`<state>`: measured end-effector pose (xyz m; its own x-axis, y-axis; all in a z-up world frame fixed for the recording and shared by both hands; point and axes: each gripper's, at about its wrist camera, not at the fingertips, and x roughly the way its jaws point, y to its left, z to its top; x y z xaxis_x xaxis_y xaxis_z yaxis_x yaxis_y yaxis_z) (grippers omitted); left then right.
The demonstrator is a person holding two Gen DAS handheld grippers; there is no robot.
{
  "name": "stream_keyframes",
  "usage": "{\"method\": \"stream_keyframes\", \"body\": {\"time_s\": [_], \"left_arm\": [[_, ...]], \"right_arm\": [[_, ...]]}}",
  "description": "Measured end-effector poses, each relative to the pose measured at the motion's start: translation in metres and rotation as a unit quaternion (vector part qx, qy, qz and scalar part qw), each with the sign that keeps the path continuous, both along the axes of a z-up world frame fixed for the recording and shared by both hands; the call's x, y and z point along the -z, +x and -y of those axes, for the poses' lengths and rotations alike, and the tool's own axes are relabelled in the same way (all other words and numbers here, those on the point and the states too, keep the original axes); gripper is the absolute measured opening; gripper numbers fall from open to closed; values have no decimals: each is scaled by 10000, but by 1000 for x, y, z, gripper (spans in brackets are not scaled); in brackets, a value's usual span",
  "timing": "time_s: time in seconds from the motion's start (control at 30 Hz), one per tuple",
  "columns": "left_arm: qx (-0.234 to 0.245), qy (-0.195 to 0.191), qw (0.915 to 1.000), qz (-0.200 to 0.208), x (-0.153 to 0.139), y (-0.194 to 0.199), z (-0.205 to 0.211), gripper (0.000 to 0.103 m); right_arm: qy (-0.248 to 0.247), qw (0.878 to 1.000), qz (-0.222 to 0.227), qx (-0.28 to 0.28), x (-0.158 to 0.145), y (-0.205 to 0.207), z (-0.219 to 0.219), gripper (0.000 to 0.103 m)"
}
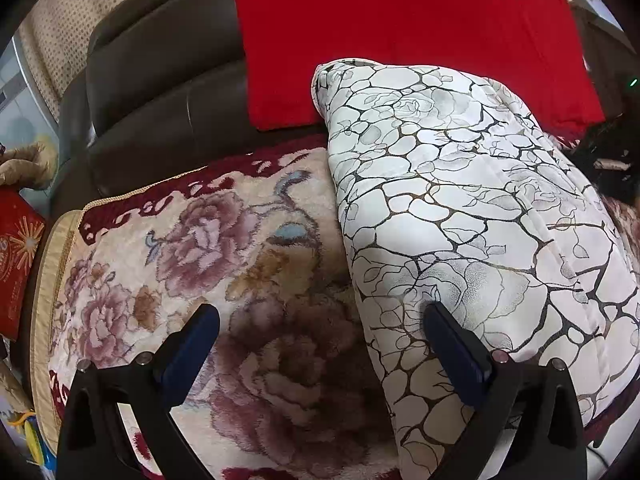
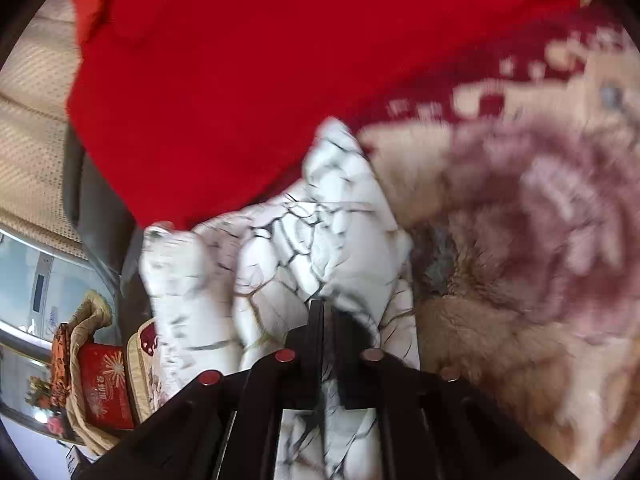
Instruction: Fold large clothes
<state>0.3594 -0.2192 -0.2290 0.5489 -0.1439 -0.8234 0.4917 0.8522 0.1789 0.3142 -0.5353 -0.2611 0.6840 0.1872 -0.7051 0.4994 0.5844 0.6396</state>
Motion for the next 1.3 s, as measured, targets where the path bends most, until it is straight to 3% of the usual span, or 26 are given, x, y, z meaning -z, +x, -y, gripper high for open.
{"method": "stream_keyframes", "body": {"time_s": [0.13,0.23,0.3,0.37,0.43,0.57,0.77,0.87,0.93,0.97,1.3], "left_arm": [[-33,-9,10000,8,0,0,0,101],[-44,-16,10000,-6,0,0,-1,101],[-57,-31,10000,-19,-1,0,-2,101],[-57,-44,10000,-49,-1,1,-2,101],[-49,42,10000,29,-2,-1,0,101],[-16,167,9998,124,-4,-3,2,101],[-70,147,9998,150,-5,-4,1,101],[-59,145,9998,158,-5,-5,2,101],[-45,118,9998,135,-4,-5,2,101],[-40,124,9998,158,-4,-5,3,101],[-135,127,9996,211,-4,-7,1,101]], "right_arm": [[-161,9967,767,-233,-45,-14,-26,9],[-253,9926,930,-745,-53,-7,-54,9],[-265,9937,648,-878,-35,2,-67,9],[-122,9960,87,-883,-2,16,-67,6],[198,9974,-34,-692,18,17,-59,2],[-277,9969,-172,-715,-10,12,-66,8],[-901,9907,48,-1021,-56,-11,-102,9],[-1209,9854,-253,-1171,-52,-23,-117,9],[-1258,9829,-645,-1183,-22,-18,-117,6],[-1236,9832,-665,-1171,-12,-17,-115,1],[-1188,9867,-424,-1027,-11,-14,-114,1]]}}
